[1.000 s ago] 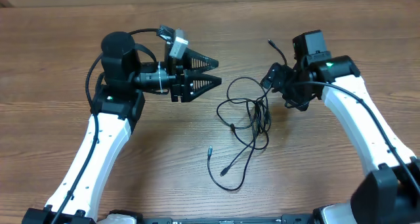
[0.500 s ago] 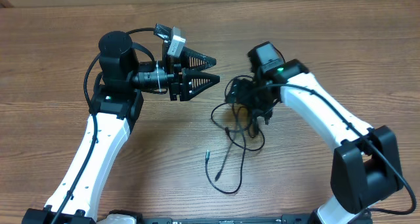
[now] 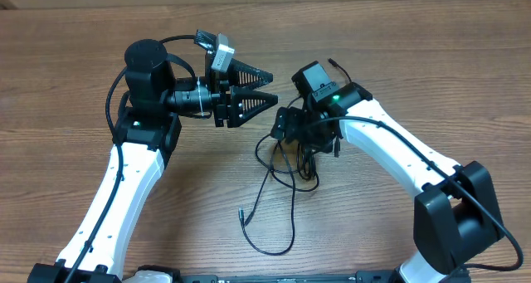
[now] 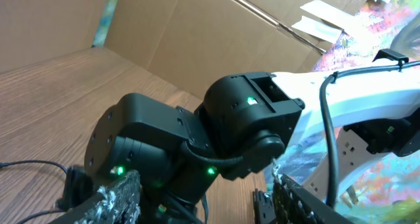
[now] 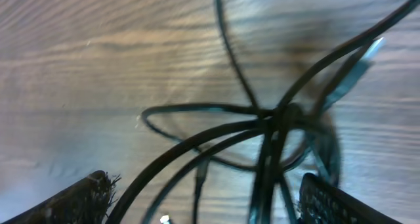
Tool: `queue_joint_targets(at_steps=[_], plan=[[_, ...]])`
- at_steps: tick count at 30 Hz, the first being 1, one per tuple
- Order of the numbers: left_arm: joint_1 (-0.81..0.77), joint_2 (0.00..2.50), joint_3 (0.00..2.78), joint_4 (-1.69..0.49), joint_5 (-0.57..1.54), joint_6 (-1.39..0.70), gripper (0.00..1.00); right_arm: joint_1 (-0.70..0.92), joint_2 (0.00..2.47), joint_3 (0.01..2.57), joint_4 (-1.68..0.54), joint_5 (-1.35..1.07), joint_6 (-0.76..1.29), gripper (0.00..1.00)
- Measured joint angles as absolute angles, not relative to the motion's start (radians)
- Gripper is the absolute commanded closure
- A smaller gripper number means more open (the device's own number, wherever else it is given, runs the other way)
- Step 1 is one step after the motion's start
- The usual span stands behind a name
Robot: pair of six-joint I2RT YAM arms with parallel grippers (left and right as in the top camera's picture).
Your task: Untangle cables
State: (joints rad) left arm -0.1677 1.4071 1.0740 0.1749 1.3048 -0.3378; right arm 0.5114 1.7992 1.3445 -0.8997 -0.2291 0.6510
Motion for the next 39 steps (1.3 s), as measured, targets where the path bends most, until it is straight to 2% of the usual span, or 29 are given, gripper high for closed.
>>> queue_joint_targets(at_steps=[21,34,39], plan=[[-0.168,1.407,1.074,0.153,1.3,-0.31,0.36,0.474,1.799,1.345,-0.871,-0.141,0.684,0.1],[-0.149,1.407,1.074,0.057,1.29,-0.253,0.35,0.412,1.799,1.345,-0.922,0.028,0.861,0.15],[-0.149,1.407,1.074,0.044,1.289,-0.235,0.35,0.413,1.799,1.345,-0.938,0.019,0.782,0.15]])
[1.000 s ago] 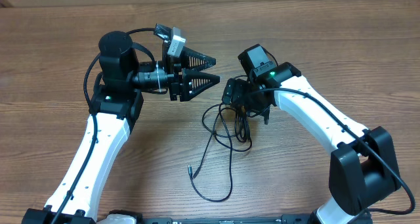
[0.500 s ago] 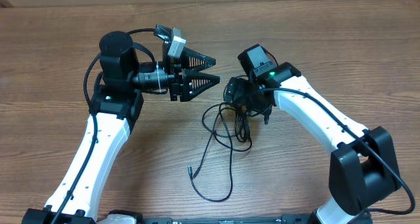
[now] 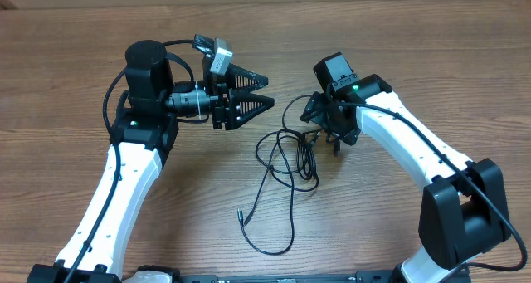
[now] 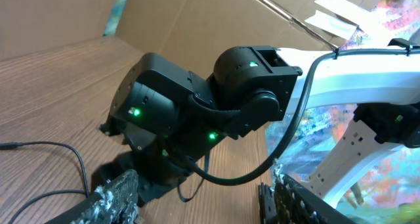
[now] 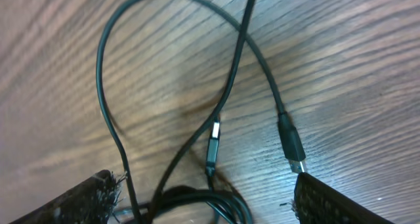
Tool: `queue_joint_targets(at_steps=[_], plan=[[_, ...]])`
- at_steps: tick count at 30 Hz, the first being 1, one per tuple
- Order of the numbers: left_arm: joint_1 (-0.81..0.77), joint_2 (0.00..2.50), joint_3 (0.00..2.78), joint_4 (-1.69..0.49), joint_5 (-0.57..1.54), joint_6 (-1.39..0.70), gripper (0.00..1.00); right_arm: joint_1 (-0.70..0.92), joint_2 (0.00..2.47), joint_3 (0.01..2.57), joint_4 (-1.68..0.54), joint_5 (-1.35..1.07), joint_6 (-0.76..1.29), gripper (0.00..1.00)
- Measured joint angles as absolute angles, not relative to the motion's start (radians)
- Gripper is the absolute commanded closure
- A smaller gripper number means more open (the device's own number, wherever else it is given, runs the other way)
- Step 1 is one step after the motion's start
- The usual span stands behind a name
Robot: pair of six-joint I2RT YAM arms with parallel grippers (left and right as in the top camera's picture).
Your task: Untangle cables
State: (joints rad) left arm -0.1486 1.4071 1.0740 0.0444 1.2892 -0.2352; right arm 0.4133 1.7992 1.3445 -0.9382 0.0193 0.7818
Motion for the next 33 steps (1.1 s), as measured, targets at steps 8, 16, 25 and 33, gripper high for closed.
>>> queue_joint_targets(at_steps=[8,16,25,33], plan=[[-0.149,1.407,1.074,0.037,1.279,-0.23,0.34,0.426,1.799,1.345,-1.058,-0.037,0.577,0.21],[-0.149,1.407,1.074,0.029,1.259,-0.228,0.34,0.426,1.799,1.345,-1.052,-0.109,0.477,0.2],[-0.149,1.407,1.074,0.028,1.252,-0.228,0.34,0.426,1.799,1.345,-0.966,-0.19,0.475,0.21],[-0.149,1.407,1.074,0.025,1.252,-0.228,0.34,0.473,1.799,1.345,-0.99,-0.212,0.448,0.22]])
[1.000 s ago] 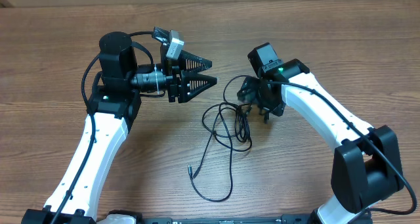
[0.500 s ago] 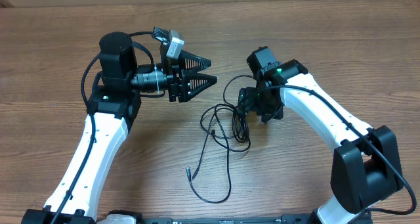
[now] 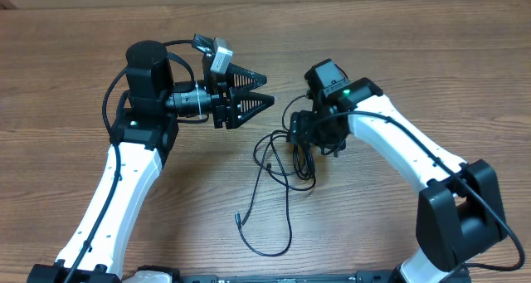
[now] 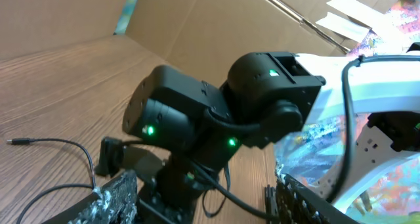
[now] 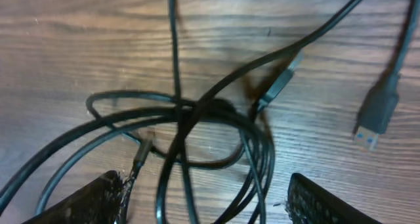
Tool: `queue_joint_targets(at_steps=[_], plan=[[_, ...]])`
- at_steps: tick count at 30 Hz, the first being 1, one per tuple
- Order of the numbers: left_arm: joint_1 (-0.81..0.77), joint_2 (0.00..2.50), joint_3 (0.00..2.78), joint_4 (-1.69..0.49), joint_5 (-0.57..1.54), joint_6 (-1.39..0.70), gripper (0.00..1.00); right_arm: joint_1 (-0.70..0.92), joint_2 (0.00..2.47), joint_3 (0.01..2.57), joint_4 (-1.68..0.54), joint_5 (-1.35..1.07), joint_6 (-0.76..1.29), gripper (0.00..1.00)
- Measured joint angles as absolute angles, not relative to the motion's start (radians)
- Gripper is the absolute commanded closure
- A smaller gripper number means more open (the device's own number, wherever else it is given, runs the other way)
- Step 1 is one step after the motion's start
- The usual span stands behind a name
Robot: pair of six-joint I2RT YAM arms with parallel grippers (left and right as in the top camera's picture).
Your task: Untangle cables
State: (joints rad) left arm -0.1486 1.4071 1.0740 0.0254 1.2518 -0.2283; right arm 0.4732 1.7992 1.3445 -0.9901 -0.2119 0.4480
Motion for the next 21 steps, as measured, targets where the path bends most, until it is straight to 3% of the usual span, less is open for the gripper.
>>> queue_joint_targets(at_steps=[5,7,12,21], plan=[[-0.149,1.407,1.074,0.025,1.252,-0.228,0.34,0.521,1.799,1.311,-0.965,-0.174,0.444,0.24],[-0.149,1.407,1.074,0.025,1.252,-0.228,0.34,0.534,1.799,1.272,-0.926,-0.164,0.444,0.31],[-0.149,1.407,1.074,0.025,1.251,-0.228,0.34,0.537,1.799,1.204,-0.888,-0.149,0.443,0.96],[-0.149,1.407,1.074,0.025,1.251,-0.228,0.35,0.535,1.799,1.198,-0.931,-0.149,0.444,0.96]])
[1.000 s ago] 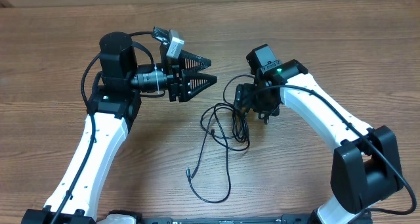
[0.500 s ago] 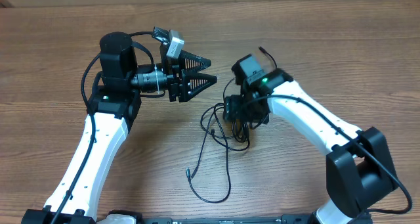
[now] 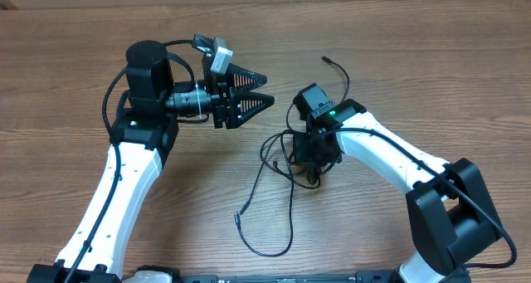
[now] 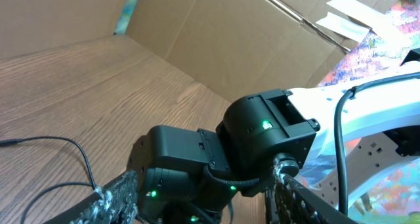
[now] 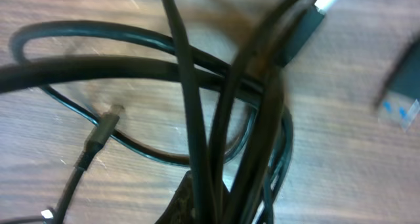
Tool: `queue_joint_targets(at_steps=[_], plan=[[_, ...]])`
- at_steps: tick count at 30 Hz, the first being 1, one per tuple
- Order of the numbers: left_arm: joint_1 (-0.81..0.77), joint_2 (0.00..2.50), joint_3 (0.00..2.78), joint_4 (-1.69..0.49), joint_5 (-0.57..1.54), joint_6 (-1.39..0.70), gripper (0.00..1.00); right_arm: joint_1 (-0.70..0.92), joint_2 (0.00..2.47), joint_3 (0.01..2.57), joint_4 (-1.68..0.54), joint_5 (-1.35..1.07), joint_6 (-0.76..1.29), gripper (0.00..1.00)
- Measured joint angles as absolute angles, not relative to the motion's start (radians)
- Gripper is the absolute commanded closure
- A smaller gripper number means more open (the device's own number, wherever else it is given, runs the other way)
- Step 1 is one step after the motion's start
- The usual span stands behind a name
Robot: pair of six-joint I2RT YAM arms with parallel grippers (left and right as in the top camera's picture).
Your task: Untangle cables
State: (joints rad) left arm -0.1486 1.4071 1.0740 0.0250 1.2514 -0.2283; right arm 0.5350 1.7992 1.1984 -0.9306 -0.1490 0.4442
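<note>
Thin black cables [image 3: 282, 154] lie knotted mid-table. One long tail [image 3: 249, 204] runs toward the front, and another end [image 3: 325, 59] points to the back. My right gripper [image 3: 314, 167] is down on the knot. In the right wrist view several strands [image 5: 197, 119] run straight into the gripper [image 5: 230, 207], which is shut on the bundle. A small plug [image 5: 98, 135] and a blurred USB connector [image 5: 400, 92] lie on the wood. My left gripper [image 3: 259, 100] hovers open and empty to the left of the knot. Its fingers [image 4: 115, 198] frame the right arm's wrist [image 4: 262, 129].
The wooden table [image 3: 431, 51] carries only the cables and both arms. A cardboard wall [image 4: 197, 33] stands behind the table in the left wrist view. The right arm's forearm [image 3: 390, 154] crosses the table's right half.
My right gripper was open just above the knot and is now lower and shut on a bundle of strands. One cable end now lies farther back, behind the right wrist. My left gripper is unmoved.
My right gripper was open low over the knot, then open farther back and right over two connectors. It was then open over the knot again and is now shut on it. My left gripper stayed open in the air throughout.
</note>
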Motion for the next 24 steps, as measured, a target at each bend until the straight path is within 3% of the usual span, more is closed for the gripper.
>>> queue_joint_targets(at_steps=[11,16,24], plan=[[-0.149,1.407,1.074,-0.062,1.252,-0.228,0.39,0.351,1.738,1.509,-1.147,-0.154,0.445,0.96],[-0.183,1.407,1.074,-0.078,1.252,-0.228,0.39,0.258,1.649,1.645,-1.136,-0.292,0.448,0.96],[-0.287,1.407,1.074,-0.078,1.252,-0.228,0.43,0.224,1.606,1.662,-1.102,-0.6,0.415,0.96]])
